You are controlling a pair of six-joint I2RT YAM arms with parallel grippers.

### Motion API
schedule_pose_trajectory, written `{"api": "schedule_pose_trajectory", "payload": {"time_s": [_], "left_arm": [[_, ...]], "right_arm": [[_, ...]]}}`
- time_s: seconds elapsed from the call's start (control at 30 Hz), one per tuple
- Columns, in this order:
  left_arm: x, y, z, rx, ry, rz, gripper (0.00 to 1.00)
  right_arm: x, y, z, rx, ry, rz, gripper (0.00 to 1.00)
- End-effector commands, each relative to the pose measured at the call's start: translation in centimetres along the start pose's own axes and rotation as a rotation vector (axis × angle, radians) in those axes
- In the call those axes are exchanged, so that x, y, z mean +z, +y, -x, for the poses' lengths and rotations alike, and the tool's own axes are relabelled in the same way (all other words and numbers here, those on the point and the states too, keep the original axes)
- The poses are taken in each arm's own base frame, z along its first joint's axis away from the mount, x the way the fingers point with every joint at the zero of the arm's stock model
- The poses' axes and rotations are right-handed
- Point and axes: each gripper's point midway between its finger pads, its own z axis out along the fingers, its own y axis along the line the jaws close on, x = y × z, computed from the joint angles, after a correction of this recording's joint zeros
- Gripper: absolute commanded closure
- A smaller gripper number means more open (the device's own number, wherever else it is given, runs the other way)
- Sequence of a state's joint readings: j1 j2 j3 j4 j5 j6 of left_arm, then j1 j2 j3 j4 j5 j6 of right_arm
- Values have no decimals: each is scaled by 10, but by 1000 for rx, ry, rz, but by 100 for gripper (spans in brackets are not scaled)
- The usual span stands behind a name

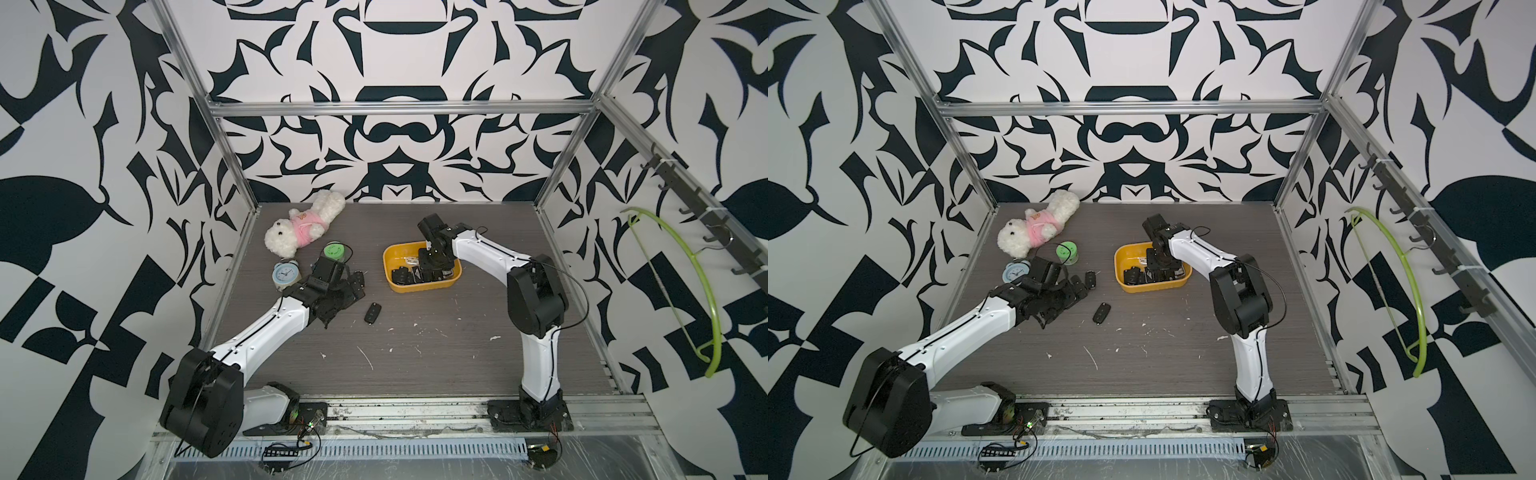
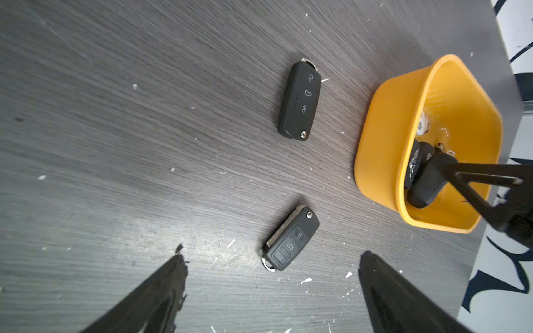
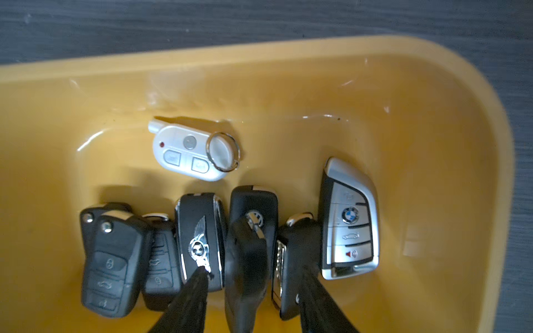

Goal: Place the car key into the storage box
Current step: Place the car key in the storage box.

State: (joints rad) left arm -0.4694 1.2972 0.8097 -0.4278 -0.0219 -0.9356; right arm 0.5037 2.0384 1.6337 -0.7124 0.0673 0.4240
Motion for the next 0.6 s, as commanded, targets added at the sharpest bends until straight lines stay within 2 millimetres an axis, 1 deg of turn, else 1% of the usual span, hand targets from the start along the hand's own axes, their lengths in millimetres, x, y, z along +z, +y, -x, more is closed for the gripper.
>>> {"api": "schedule_pose_trajectory", "payload": {"time_s": [0.0, 0.13, 0.2, 0.23, 0.3, 0.33, 0.37, 0.4, 0.43, 0.57], "left_arm": [[1, -1, 6, 61, 8, 38, 1], [7, -4, 12, 102, 14, 69, 1], [11, -4, 15, 110, 12, 88, 1], [13, -4, 16, 115, 12, 95, 1], [17, -6, 19, 122, 14, 100, 1], [20, -8, 21, 125, 13, 102, 0], [22, -8, 22, 131, 15, 108, 0], [25, -10, 24, 140, 16, 111, 0], [27, -12, 26, 153, 19, 116, 0], [35, -19, 35, 209, 29, 147, 2]], "right_arm": [[-48, 9, 28, 28, -114, 63, 47], [-65, 12, 24, 49, -138, 111, 46], [-72, 12, 17, 62, -147, 137, 45], [-76, 11, 13, 65, -153, 147, 29], [-83, 11, 4, 82, -161, 185, 26], [-88, 12, -1, 88, -167, 205, 21], [-92, 13, -6, 93, -167, 225, 11], [-96, 13, -11, 98, -168, 244, 6], [-99, 13, -17, 105, -168, 258, 0], [-112, 6, -41, 128, -169, 293, 0]]}}
